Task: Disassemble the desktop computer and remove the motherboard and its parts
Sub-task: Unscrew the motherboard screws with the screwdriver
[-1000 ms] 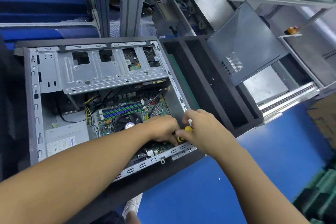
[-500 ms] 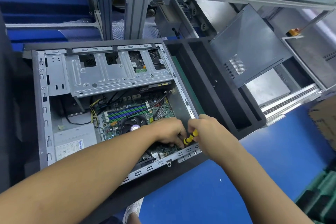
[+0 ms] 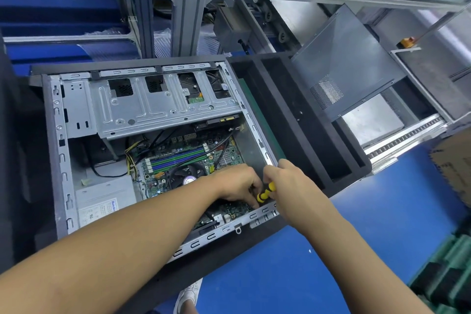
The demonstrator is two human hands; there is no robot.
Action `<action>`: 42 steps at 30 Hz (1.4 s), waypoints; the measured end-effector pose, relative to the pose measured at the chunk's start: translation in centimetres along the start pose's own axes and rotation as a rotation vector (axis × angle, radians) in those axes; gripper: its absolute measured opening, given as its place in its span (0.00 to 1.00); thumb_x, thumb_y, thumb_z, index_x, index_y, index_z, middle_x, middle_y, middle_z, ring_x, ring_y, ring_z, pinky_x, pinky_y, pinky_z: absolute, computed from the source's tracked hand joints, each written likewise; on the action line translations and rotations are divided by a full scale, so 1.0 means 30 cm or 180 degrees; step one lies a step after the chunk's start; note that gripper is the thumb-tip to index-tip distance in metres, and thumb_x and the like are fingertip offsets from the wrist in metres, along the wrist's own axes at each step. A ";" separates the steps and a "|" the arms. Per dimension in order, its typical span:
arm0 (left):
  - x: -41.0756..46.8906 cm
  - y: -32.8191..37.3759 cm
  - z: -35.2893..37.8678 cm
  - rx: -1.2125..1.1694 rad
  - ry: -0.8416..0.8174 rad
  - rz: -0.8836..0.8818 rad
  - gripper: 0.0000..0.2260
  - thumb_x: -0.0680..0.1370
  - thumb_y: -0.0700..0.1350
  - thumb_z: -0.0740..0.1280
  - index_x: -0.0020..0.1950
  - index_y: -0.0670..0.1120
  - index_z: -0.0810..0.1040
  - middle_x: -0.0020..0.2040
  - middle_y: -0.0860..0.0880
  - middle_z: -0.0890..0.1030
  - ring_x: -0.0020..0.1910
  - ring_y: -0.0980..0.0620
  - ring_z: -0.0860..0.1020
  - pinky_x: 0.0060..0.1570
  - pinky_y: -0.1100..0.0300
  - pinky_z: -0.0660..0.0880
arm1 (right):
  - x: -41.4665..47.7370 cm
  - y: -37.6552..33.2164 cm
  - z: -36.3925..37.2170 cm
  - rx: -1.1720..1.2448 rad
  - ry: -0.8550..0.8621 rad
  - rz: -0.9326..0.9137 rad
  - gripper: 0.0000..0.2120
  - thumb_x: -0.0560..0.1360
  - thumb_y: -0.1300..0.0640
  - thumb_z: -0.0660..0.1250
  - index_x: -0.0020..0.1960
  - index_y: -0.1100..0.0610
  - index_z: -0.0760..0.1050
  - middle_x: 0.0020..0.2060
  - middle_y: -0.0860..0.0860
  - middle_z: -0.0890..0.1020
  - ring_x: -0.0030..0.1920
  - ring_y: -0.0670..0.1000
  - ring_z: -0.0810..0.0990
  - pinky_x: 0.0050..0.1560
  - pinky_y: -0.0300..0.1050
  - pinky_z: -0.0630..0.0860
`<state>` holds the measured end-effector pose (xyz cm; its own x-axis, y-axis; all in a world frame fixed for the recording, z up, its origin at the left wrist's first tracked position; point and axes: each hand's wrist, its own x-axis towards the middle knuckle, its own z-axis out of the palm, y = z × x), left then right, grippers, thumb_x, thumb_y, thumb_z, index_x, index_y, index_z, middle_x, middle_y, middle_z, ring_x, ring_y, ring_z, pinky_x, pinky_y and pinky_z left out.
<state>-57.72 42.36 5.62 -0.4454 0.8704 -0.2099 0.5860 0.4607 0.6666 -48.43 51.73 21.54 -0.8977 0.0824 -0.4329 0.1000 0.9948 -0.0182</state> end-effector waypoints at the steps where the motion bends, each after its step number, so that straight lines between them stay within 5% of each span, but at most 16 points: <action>1: 0.002 0.000 0.000 -0.0012 -0.0035 -0.0015 0.15 0.70 0.57 0.76 0.32 0.55 0.73 0.31 0.56 0.76 0.32 0.59 0.72 0.29 0.62 0.62 | -0.001 0.005 -0.001 0.0053 -0.0053 -0.0060 0.13 0.74 0.71 0.64 0.51 0.54 0.71 0.47 0.51 0.67 0.41 0.55 0.76 0.37 0.52 0.76; 5: -0.002 0.005 0.002 0.0124 0.0027 -0.0100 0.11 0.70 0.57 0.75 0.38 0.52 0.78 0.33 0.55 0.77 0.31 0.59 0.71 0.29 0.63 0.61 | 0.011 0.020 -0.012 0.0493 -0.0054 -0.0042 0.09 0.76 0.55 0.71 0.53 0.51 0.73 0.48 0.49 0.68 0.44 0.53 0.75 0.37 0.45 0.72; 8: 0.005 0.007 0.002 0.0149 0.0038 -0.0227 0.13 0.69 0.60 0.75 0.37 0.53 0.78 0.34 0.55 0.78 0.32 0.57 0.73 0.29 0.61 0.64 | 0.023 0.011 -0.020 0.0560 0.0138 0.0392 0.18 0.76 0.42 0.69 0.52 0.54 0.70 0.45 0.51 0.73 0.41 0.53 0.74 0.34 0.45 0.67; 11: 0.011 0.007 0.006 0.0346 0.0008 -0.0080 0.16 0.70 0.62 0.73 0.47 0.52 0.81 0.38 0.53 0.81 0.38 0.52 0.77 0.34 0.59 0.70 | 0.028 0.002 -0.015 0.0304 0.0137 0.0600 0.14 0.79 0.48 0.67 0.46 0.57 0.68 0.41 0.53 0.74 0.36 0.55 0.71 0.29 0.43 0.63; 14: 0.009 0.000 0.014 0.0324 0.0122 -0.0080 0.16 0.69 0.61 0.74 0.45 0.50 0.80 0.36 0.52 0.80 0.36 0.52 0.76 0.34 0.59 0.72 | 0.021 -0.009 -0.026 0.0358 -0.0037 0.0262 0.02 0.78 0.61 0.66 0.50 0.56 0.73 0.47 0.52 0.71 0.41 0.56 0.75 0.34 0.46 0.71; 16: 0.011 -0.005 0.016 0.0335 0.0062 -0.0071 0.17 0.69 0.61 0.73 0.48 0.50 0.79 0.39 0.52 0.80 0.39 0.50 0.77 0.37 0.56 0.75 | 0.016 -0.008 -0.025 0.0266 -0.0221 0.0045 0.11 0.76 0.67 0.65 0.53 0.54 0.76 0.50 0.51 0.68 0.44 0.57 0.77 0.40 0.50 0.76; 18: 0.013 -0.008 0.013 0.0209 -0.0019 -0.0017 0.15 0.69 0.60 0.74 0.45 0.51 0.78 0.39 0.51 0.80 0.39 0.50 0.77 0.39 0.54 0.76 | 0.017 -0.002 -0.022 0.0206 -0.0226 -0.0002 0.12 0.74 0.68 0.65 0.53 0.54 0.75 0.49 0.50 0.66 0.40 0.55 0.76 0.36 0.49 0.73; 21: 0.015 -0.013 0.012 0.0026 -0.0019 -0.0023 0.10 0.70 0.56 0.76 0.40 0.52 0.80 0.38 0.52 0.81 0.38 0.51 0.77 0.37 0.58 0.74 | 0.018 0.016 -0.014 0.0216 -0.0223 0.0015 0.12 0.74 0.68 0.65 0.50 0.51 0.72 0.47 0.50 0.64 0.35 0.50 0.69 0.30 0.42 0.62; 24: 0.012 -0.013 0.018 0.0043 0.0096 0.0002 0.09 0.69 0.55 0.76 0.34 0.60 0.76 0.30 0.56 0.76 0.30 0.59 0.73 0.28 0.62 0.64 | 0.014 0.022 -0.003 0.0459 -0.0150 0.0069 0.09 0.76 0.55 0.70 0.54 0.50 0.73 0.49 0.50 0.66 0.41 0.53 0.74 0.34 0.43 0.67; 28: 0.010 -0.010 0.017 0.0069 0.0133 0.0007 0.12 0.68 0.58 0.75 0.33 0.62 0.73 0.27 0.59 0.75 0.27 0.61 0.72 0.26 0.61 0.61 | 0.021 0.015 0.006 0.0390 0.0151 0.0531 0.18 0.77 0.41 0.67 0.54 0.55 0.68 0.47 0.51 0.72 0.43 0.56 0.75 0.37 0.46 0.69; 33: 0.010 -0.010 0.012 0.0010 0.0100 0.0028 0.17 0.68 0.57 0.77 0.31 0.55 0.70 0.28 0.57 0.73 0.28 0.61 0.70 0.28 0.61 0.63 | 0.024 0.009 0.007 0.0325 0.0168 0.0226 0.08 0.77 0.60 0.69 0.50 0.53 0.69 0.48 0.50 0.69 0.43 0.54 0.76 0.41 0.51 0.77; 37: 0.011 -0.005 0.011 -0.0104 0.0004 0.0021 0.17 0.70 0.54 0.77 0.29 0.51 0.72 0.28 0.54 0.74 0.28 0.60 0.71 0.30 0.61 0.65 | 0.021 0.021 0.008 0.0392 0.0017 -0.0008 0.13 0.75 0.67 0.67 0.53 0.51 0.72 0.49 0.49 0.67 0.44 0.55 0.75 0.43 0.53 0.77; 42: 0.006 -0.003 0.008 -0.0080 0.0102 -0.0050 0.12 0.68 0.54 0.76 0.31 0.61 0.74 0.26 0.57 0.73 0.28 0.59 0.71 0.27 0.61 0.62 | 0.028 0.018 0.016 0.0691 0.0137 0.0227 0.15 0.76 0.44 0.70 0.54 0.52 0.71 0.47 0.49 0.70 0.46 0.54 0.75 0.40 0.47 0.70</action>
<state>-57.71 42.53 5.34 -0.4761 0.8569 -0.1976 0.5619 0.4693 0.6812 -48.91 52.32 20.73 -0.9020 0.1590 -0.4014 0.2496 0.9506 -0.1844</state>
